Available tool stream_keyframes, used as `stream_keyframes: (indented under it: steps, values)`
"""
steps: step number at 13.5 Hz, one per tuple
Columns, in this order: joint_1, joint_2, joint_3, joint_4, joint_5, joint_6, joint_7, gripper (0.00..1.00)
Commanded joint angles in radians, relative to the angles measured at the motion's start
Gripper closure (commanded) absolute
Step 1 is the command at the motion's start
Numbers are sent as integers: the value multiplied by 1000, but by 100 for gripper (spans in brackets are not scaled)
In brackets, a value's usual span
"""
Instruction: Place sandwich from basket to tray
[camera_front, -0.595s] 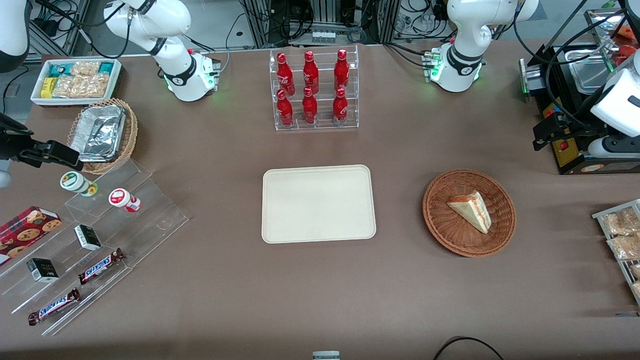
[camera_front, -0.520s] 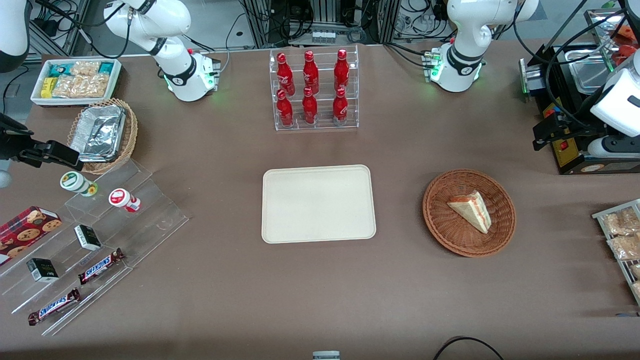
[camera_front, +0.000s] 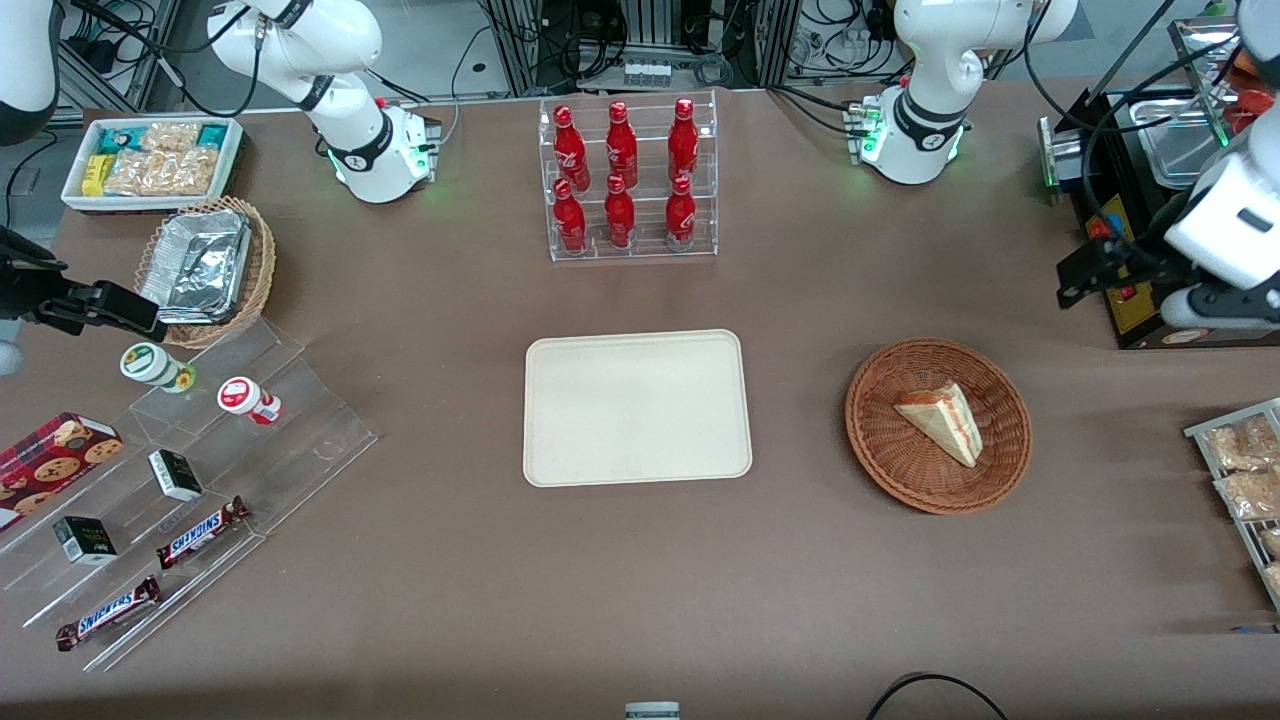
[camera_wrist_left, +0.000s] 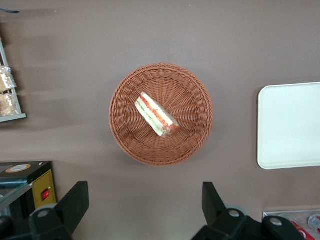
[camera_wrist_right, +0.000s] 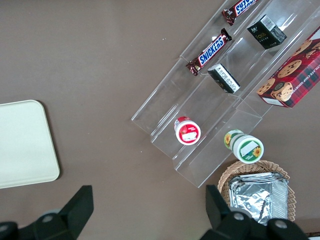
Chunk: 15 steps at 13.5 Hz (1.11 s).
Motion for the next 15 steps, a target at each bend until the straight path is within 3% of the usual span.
stream_keyframes:
  steps: [1,5,11,15]
  values:
    - [-14,-10,7,-139,17,145,-54,0]
    - [-14,-17,4,-324,16,386,-169,0]
    - [-14,-18,-18,-575,13,733,-621,0]
    - [-14,6,-18,-665,13,820,-726,0]
